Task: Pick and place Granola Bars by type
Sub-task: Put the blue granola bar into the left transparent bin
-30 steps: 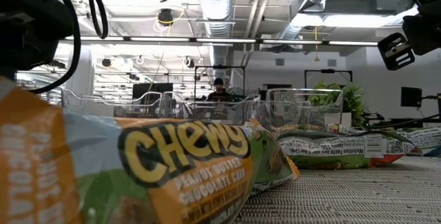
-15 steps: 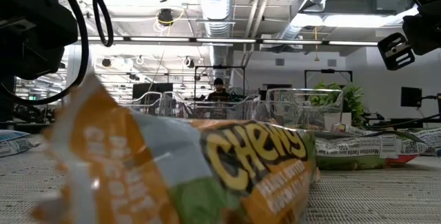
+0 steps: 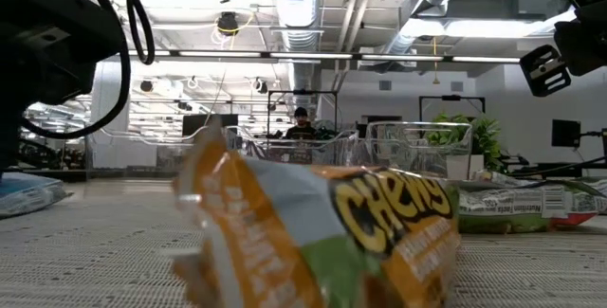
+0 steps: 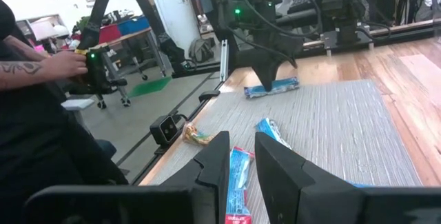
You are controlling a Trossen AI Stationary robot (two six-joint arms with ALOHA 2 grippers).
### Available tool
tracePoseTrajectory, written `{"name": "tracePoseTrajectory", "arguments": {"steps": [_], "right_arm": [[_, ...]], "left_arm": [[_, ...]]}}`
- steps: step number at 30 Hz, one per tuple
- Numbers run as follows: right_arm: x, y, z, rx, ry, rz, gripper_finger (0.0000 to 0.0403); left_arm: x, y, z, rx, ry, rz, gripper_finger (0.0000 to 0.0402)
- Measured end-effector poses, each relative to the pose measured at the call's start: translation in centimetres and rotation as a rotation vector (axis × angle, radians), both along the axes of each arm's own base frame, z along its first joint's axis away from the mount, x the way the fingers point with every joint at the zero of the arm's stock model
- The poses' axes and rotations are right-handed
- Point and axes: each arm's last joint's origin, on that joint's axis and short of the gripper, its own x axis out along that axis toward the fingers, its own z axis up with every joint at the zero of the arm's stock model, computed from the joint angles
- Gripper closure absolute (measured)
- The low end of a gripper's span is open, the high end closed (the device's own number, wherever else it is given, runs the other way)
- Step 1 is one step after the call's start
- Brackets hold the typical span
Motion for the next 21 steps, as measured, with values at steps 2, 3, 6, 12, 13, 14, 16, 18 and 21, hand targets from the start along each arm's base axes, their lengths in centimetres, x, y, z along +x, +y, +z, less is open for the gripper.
{"name": "tracePoseTrajectory", "arguments": {"steps": [2,3,6,12,13,14,16,18,21], "right_arm": [[0.0,0.0,0.0,0.0,0.0,0.0,0.0341],[0.0,0.0,0.0,0.0,0.0,0.0,0.0341],[0.0,0.0,0.0,0.0,0.0,0.0,0.0341],[0.0,0.0,0.0,0.0,0.0,0.0,0.0341],[0.0,0.0,0.0,0.0,0.0,0.0,0.0341],[0.0,0.0,0.0,0.0,0.0,0.0,0.0341],[0.0,0.0,0.0,0.0,0.001,0.0,0.0341],[0.0,0.0,0.0,0.0,0.0,0.0,0.0341],[0.0,0.0,0.0,0.0,0.0,0.0,0.0341]], "left_arm": [[0.0,0.0,0.0,0.007,-0.005,0.003,0.0352],[0.0,0.1,0.1,0.01,-0.008,0.004,0.0352],[0.0,0.1,0.3,0.01,-0.019,0.007,0.0352],[-0.1,0.3,1.2,0.026,-0.064,0.024,0.0352],[-0.1,0.4,1.4,0.033,-0.082,0.032,0.0352],[-0.1,0.5,1.6,0.044,-0.103,0.04,0.0352],[-0.1,0.7,2.1,0.073,-0.147,0.06,0.0352],[-0.1,0.9,2.7,0.102,-0.195,0.081,0.0352],[-0.1,1.2,3.4,0.157,-0.268,0.118,0.0352]]}}
